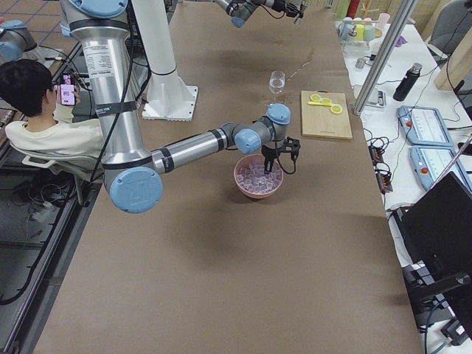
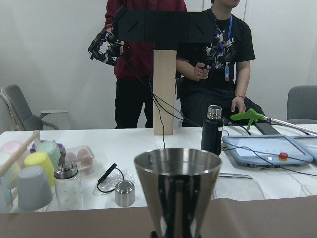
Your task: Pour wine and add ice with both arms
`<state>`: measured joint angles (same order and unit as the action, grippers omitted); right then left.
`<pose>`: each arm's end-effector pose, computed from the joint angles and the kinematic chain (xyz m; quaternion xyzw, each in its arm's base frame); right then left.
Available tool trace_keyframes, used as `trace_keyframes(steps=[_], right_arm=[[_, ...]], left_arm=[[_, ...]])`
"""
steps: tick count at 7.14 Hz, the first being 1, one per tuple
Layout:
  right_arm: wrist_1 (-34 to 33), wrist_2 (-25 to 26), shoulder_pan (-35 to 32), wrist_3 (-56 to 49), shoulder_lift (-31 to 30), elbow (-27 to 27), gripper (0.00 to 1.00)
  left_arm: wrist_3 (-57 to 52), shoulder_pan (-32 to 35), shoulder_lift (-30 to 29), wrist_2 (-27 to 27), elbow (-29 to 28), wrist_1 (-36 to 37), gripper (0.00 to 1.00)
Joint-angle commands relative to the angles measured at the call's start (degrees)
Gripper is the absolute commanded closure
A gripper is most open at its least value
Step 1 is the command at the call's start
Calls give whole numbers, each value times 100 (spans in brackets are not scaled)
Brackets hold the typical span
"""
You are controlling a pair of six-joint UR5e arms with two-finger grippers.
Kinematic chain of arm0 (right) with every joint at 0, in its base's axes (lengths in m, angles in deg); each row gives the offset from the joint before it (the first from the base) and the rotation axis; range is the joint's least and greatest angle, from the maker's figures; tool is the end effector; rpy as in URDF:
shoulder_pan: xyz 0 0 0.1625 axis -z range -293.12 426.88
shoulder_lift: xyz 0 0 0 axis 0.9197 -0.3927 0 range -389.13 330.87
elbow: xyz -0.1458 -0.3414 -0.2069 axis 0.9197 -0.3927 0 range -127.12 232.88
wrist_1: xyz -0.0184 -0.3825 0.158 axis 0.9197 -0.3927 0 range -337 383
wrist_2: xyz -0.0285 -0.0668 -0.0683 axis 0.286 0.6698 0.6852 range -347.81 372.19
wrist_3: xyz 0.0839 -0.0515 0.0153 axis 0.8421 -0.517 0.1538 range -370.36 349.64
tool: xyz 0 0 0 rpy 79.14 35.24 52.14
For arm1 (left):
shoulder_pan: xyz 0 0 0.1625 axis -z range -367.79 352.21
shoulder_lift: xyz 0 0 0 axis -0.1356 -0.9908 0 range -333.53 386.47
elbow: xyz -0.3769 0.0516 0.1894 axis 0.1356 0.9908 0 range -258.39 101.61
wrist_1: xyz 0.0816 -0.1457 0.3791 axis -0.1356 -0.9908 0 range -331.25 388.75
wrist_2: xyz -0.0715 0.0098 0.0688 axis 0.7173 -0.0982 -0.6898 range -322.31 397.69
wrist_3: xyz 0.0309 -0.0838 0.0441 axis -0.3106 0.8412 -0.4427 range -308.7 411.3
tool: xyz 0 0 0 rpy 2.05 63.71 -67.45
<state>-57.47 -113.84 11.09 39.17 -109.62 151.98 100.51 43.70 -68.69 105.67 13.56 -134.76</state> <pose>-0.2575 -0.5116 0.4805 -0.0281 -0.3778 0.0484 0.9242 0.1994 -0.5247 0.4538 0.5588 0.3350 -0.1928 0.7337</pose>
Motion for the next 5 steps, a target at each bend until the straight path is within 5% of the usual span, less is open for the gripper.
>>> trace_keyframes(steps=[1, 3, 5], right_arm=[[-4, 0, -2, 4, -45, 57, 31], [22, -18, -2, 4, -98, 57, 30], [40, -149, 33, 213, -107, 66, 30]], left_arm=[[-611, -348, 156, -501, 788, 582, 100], [-938, -1128, -202, -1422, 1226, 1736, 100], [-939, -2078, -1463, -2407, 1422, 3632, 100]])
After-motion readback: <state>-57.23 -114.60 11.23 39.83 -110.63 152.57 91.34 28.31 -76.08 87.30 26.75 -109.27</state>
